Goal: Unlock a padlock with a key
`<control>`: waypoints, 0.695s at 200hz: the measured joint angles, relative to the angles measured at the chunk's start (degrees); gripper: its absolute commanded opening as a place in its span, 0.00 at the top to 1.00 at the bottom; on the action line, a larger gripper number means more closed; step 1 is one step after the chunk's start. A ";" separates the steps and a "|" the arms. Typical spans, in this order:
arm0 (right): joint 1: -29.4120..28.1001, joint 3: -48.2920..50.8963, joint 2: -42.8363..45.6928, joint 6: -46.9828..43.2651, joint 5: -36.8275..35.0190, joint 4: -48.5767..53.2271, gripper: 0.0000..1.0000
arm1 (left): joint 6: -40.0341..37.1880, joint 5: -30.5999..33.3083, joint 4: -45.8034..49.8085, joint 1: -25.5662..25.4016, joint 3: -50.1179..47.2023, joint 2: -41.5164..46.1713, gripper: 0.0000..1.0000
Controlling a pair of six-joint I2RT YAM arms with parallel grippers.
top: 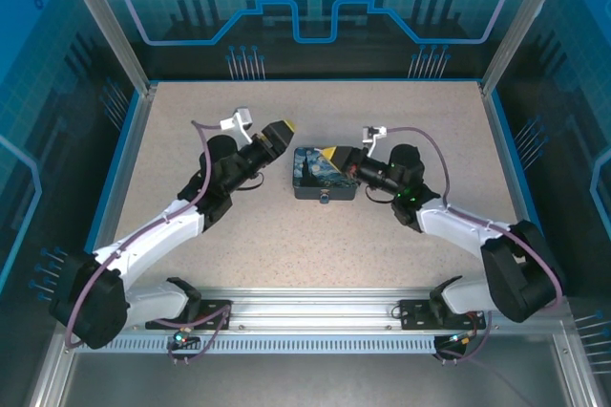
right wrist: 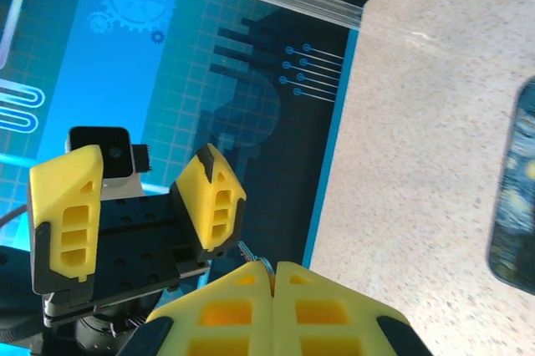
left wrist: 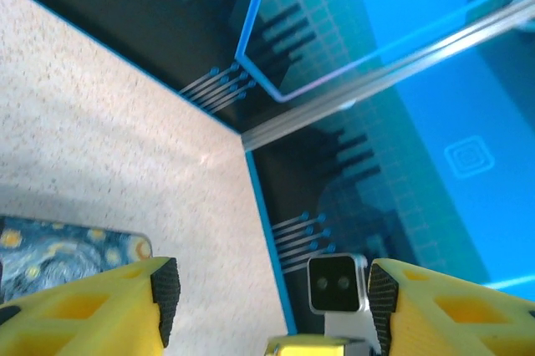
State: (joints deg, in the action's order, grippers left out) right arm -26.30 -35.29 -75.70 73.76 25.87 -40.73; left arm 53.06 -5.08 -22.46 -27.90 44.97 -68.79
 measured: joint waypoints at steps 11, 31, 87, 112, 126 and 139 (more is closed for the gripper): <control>1.36 0.92 1.51 -0.98 0.81 2.47 1.00 | -1.66 -1.97 2.75 0.00 0.44 0.00 0.35; 4.39 2.03 5.05 -3.85 1.86 8.98 1.00 | -5.42 -5.51 8.15 0.00 0.52 0.00 0.35; 13.70 2.64 10.40 -12.50 3.02 23.80 1.00 | -13.66 -8.94 14.34 -4.70 -3.54 -2.05 0.35; 15.10 2.43 6.88 -14.34 3.13 26.18 1.00 | -16.06 -8.74 14.29 -8.59 -5.40 -7.17 0.35; 15.13 2.12 4.15 -14.51 3.19 26.34 1.00 | -17.18 -8.44 13.09 -10.36 -6.36 -10.47 0.35; 15.13 1.88 2.19 -14.45 3.28 26.25 1.00 | -17.94 -7.78 11.67 -11.61 -7.04 -13.38 0.35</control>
State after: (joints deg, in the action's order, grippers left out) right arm -11.18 -33.41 -73.52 59.31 29.15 -14.48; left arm 35.11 -12.86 -10.79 -39.51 37.93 -82.17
